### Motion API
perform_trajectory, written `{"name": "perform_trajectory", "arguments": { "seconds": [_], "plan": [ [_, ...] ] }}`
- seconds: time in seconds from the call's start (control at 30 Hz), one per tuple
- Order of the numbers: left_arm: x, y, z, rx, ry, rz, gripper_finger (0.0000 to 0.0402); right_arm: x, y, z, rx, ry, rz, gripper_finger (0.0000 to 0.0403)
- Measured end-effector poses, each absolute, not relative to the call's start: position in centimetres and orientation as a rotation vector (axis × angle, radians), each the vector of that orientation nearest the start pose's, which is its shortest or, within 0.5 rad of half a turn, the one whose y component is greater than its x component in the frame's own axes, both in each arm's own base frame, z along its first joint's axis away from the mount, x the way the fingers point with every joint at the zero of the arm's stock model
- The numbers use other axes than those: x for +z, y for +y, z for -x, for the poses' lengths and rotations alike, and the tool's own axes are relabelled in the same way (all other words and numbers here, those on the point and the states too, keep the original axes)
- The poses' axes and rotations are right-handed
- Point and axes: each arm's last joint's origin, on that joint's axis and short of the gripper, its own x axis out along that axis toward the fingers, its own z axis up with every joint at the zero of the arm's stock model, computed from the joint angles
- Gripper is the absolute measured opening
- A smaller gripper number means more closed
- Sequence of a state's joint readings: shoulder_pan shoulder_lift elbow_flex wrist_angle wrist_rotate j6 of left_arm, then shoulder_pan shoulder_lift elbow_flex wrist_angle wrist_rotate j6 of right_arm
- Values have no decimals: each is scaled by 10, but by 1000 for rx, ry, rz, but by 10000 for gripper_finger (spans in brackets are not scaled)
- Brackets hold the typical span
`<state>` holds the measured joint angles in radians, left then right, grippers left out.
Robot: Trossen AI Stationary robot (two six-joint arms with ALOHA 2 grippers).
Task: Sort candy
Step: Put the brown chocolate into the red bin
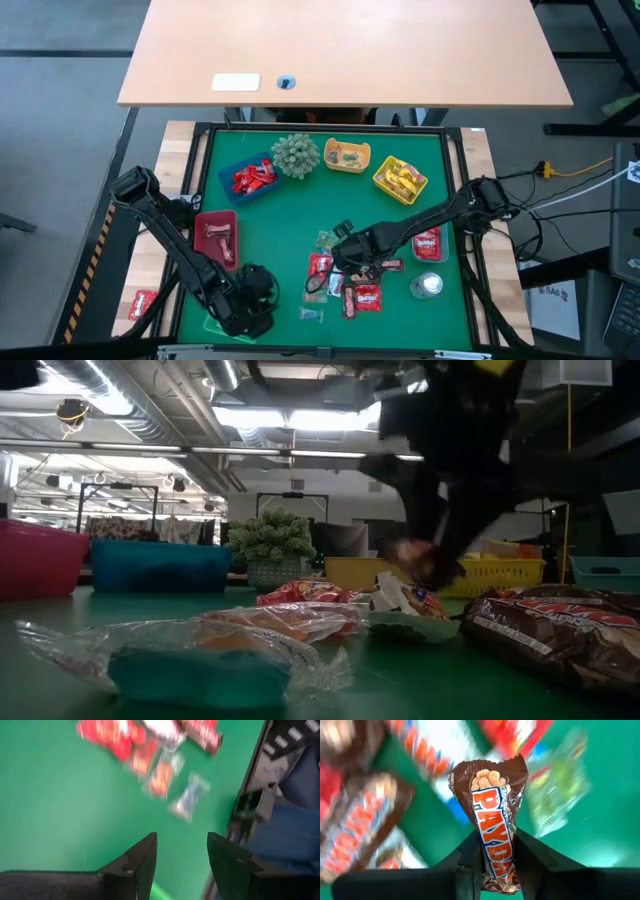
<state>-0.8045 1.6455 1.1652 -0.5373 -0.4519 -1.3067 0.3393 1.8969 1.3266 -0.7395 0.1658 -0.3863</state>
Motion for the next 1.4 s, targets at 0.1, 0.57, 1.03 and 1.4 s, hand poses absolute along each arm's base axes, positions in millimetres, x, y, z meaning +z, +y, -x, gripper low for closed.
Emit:
{"name": "perform_trajectory", "arguments": {
  "seconds": [0.1, 0.57, 1.03, 1.4],
  "plan": [
    [230, -227, -249, 245, 769, 525, 159, 194, 121, -358, 390, 1172, 641, 90],
    [243, -201, -280, 298, 524, -31, 159, 227, 110, -393, 230, 924, 267, 90],
    [243, -177, -296, 339, 555, -91, 159, 233, 114, -400, 232, 820, 195, 90],
    [238, -165, -302, 279, 647, -59, 159, 234, 114, -401, 230, 812, 189, 90]
  ]
}}
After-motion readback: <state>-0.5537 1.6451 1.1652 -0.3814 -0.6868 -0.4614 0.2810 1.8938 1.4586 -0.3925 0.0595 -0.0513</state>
